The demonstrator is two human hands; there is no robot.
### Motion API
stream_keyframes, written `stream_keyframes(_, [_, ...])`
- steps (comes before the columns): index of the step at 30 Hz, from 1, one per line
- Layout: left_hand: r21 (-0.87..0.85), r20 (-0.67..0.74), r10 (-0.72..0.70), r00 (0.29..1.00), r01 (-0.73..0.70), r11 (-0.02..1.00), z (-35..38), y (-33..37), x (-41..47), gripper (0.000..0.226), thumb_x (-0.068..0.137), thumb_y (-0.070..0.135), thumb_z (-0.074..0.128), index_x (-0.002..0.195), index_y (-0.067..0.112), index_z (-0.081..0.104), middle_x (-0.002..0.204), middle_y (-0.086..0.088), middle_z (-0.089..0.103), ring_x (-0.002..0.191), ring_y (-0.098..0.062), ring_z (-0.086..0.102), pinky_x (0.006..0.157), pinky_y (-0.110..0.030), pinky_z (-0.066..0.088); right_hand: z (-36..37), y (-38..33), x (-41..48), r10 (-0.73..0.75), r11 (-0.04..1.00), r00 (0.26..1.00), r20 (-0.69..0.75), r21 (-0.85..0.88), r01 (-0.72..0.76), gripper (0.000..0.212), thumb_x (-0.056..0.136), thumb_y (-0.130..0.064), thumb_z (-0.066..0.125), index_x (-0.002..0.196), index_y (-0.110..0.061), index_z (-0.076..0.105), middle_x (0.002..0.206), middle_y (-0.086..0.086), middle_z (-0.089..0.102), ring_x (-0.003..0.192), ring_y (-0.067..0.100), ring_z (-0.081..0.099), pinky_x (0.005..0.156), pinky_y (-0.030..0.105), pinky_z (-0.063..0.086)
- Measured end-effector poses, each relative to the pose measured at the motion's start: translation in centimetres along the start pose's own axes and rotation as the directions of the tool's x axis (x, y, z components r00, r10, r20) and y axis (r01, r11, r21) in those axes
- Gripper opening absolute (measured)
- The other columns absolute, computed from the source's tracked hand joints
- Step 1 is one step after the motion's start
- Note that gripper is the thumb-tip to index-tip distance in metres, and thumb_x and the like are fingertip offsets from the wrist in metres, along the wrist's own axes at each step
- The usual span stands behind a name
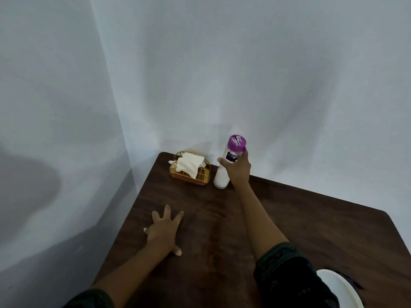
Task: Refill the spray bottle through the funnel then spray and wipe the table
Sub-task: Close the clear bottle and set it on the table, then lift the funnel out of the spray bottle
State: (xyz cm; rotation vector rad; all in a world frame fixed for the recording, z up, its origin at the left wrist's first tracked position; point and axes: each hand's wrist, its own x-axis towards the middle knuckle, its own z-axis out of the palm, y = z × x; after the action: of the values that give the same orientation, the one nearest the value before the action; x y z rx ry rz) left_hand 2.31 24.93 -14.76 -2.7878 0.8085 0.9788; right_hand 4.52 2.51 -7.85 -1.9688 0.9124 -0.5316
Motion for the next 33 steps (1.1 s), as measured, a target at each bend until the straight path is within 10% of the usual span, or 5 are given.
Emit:
stream_keyframes(13, [-0.013,-0.016,0.008,1.0,-0.008,1.0,0.1,-0.1,0.0,0.111,0.066,0.045,0.079,0.147,0.039,0.002,0.157,-0.008,-0.009,0.142,-0.044,-0.001,0.105,-0.061,0.034,0.6,1.4,-3.0,0.263,0.96,0.963,-0.062,0.118,-0.255,0.099,0.074,-0.002,0.075,0.148,-0.007,0.01,0.148,0.017,0.029,0.133,0.034,0.037,0.105,0.043,0.038])
stream_keyframes(18, [-0.004,-0.033,0.026,0.999,-0.026,1.0,-0.1,-0.2,-0.2,0.112,0.065,0.047,0.079,0.147,0.039,0.004,0.156,-0.009,-0.005,0.14,-0.044,0.004,0.106,-0.059,0.035,-1.2,-1.3,-10.4,0.276,0.943,0.961,-0.029,0.2,-0.265,0.065,0.079,-0.002,0.068,0.137,-0.008,0.039,0.135,0.009,0.04,0.114,0.021,0.051,0.091,0.03,0.048])
stream_keyframes(25, [-0.004,-0.013,-0.006,1.0,0.006,1.0,-0.3,0.0,-0.6,0.111,0.064,0.051,0.078,0.147,0.038,0.005,0.157,-0.009,-0.005,0.14,-0.043,0.006,0.108,-0.058,0.031,-9.0,-2.0,-25.4,-0.109,0.989,0.885,0.453,0.135,0.053,0.015,0.083,-0.01,0.064,0.088,-0.024,0.067,0.086,-0.016,0.064,0.084,-0.002,0.062,0.072,0.007,0.047])
stream_keyframes(30, [0.0,-0.159,-0.059,0.985,0.06,0.998,0.2,1.8,-3.2,0.103,0.071,0.045,0.074,0.148,0.033,0.007,0.157,-0.011,0.007,0.143,-0.04,0.003,0.113,-0.06,0.014,-18.7,0.5,-28.9,-0.18,0.969,0.939,0.294,0.216,0.118,0.004,0.07,-0.02,0.068,0.072,-0.022,0.071,0.073,-0.01,0.071,0.072,0.008,0.068,0.066,0.018,0.052])
stream_keyframes(33, [-0.321,-0.301,0.031,0.953,-0.132,0.938,-0.2,6.0,-6.3,0.068,0.08,0.036,0.069,0.14,0.027,0.037,0.147,-0.007,0.037,0.137,-0.029,0.032,0.11,-0.05,0.03,-24.3,1.9,-29.6,-0.158,0.954,0.983,0.094,0.27,0.128,0.008,0.064,-0.028,0.067,0.069,-0.025,0.07,0.068,-0.006,0.071,0.064,0.014,0.069,0.06,0.024,0.055])
